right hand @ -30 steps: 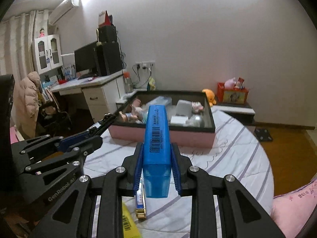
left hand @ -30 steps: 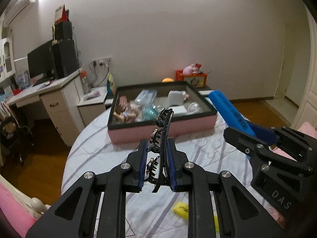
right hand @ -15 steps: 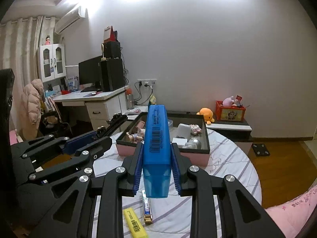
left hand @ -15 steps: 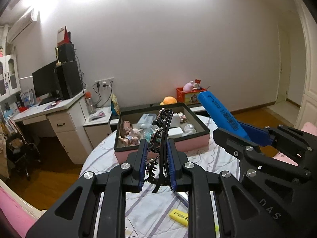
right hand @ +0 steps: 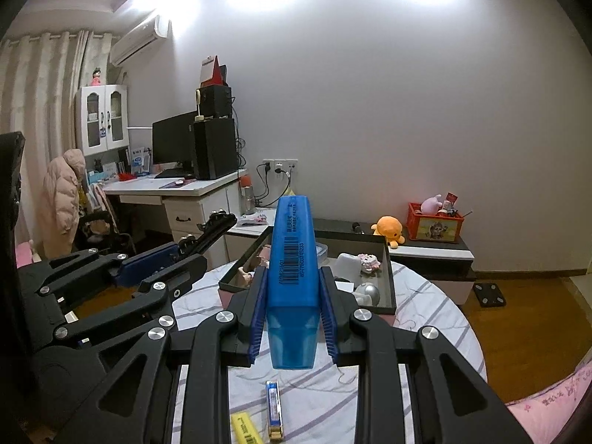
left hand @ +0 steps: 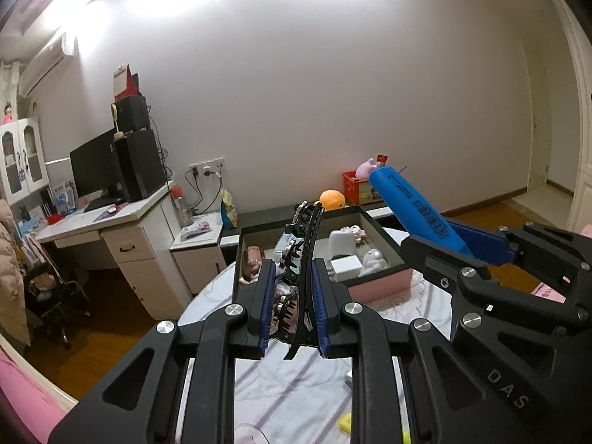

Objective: Organize rigid objects
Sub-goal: 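Carry hair clip with left tool while right tool carries marker over the pink box, then open left tool to drop hair clip while right tool drops marker into box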

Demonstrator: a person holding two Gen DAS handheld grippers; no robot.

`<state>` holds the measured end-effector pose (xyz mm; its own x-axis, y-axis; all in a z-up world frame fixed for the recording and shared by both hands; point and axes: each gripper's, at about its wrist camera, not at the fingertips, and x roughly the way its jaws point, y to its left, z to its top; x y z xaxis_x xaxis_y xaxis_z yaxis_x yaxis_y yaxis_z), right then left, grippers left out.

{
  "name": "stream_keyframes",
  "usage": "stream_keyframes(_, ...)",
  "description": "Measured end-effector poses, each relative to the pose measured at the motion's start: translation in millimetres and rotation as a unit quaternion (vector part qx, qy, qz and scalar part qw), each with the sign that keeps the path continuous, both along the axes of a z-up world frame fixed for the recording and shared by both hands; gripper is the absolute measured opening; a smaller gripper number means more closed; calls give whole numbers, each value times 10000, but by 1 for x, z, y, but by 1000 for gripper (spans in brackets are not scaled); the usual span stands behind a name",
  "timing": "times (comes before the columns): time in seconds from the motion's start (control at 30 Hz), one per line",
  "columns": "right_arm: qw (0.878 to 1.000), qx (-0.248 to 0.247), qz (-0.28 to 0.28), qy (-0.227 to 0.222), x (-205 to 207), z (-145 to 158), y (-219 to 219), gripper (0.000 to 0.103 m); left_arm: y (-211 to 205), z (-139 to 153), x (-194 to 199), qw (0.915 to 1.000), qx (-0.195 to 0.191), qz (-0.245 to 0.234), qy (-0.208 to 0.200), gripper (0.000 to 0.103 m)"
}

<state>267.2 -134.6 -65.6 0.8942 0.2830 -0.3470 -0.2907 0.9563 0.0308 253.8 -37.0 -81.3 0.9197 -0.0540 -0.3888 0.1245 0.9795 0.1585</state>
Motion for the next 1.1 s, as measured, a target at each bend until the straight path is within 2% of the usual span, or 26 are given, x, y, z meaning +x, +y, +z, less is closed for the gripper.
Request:
stream_keyframes(0.13, 10000, -43, 4, -1, 21, 2, -3, 27, -5, 3, 26, 9999, 113, -49, 16, 19)
stream_keyframes(0.37, 9997, -190, -27, 121, 83, 0, -6, 27, -11, -2, 106, 9988, 236, -266, 329, 19)
stream_keyframes(0.53, 9982, -336, -22, 506, 144, -20, -5, 27, -13, -28, 171, 9962, 271, -241, 796, 19)
stream_keyframes(0.7, 9936, -537, -50, 988, 195, -54, 0, 27, -13, -68, 223, 9899, 293, -230, 1371, 19)
stream_keyframes(0.93, 9852, -692, -51, 1565, 233, -95, -2, 28, -13, -105, 253, 9834, 399, -154, 1766, 20)
stream_keyframes(1.1, 9828, -704, -95, 1704, 238, -108, -2, 28, -11, -106, 258, 9837, 397, -72, 1751, 27)
